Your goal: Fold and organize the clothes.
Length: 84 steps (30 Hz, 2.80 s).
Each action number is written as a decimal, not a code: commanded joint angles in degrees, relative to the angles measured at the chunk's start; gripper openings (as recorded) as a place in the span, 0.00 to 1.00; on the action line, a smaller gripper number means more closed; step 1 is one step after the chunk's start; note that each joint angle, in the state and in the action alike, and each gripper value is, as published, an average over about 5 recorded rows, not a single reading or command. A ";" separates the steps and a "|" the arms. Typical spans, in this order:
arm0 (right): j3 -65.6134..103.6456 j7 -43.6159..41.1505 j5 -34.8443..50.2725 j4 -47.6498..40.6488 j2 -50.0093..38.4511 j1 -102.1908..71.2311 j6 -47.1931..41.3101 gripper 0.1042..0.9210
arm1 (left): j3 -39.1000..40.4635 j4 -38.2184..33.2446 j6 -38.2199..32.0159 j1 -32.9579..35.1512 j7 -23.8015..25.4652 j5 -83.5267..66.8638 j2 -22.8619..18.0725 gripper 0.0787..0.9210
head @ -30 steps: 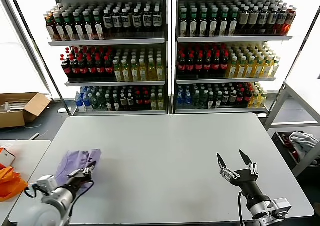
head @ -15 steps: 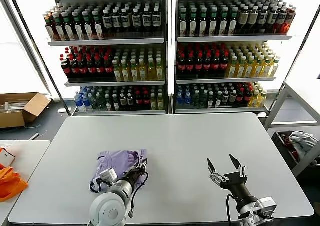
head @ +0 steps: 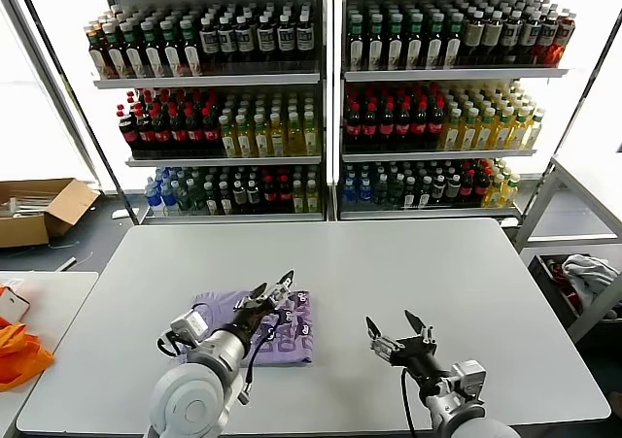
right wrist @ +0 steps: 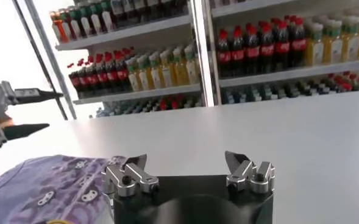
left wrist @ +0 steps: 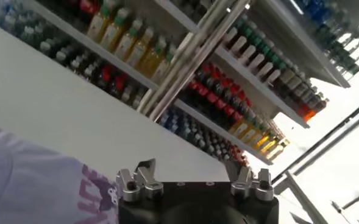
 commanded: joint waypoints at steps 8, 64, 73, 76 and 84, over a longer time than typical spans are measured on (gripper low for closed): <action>-22.31 7.28 2.24 -17.76 11.53 18.74 -4.86 0.88 | -15.15 -6.49 0.05 10.29 12.51 9.62 1.22 0.88; -10.13 1.20 -8.87 -5.85 3.64 8.33 4.09 0.63 | -16.48 -9.25 0.44 14.77 14.43 11.28 -0.17 0.88; -17.37 3.81 -13.71 -17.05 9.92 10.51 3.77 0.87 | -18.61 -10.09 0.04 17.78 15.06 11.45 -0.46 0.88; -16.24 3.98 -12.57 -18.98 9.27 9.90 4.28 0.88 | -19.45 -9.70 -0.35 18.65 15.56 11.35 -0.28 0.88; -15.18 5.92 -8.56 -13.75 7.64 9.47 5.91 0.88 | -18.69 -8.44 -0.50 17.47 15.55 11.39 -0.53 0.88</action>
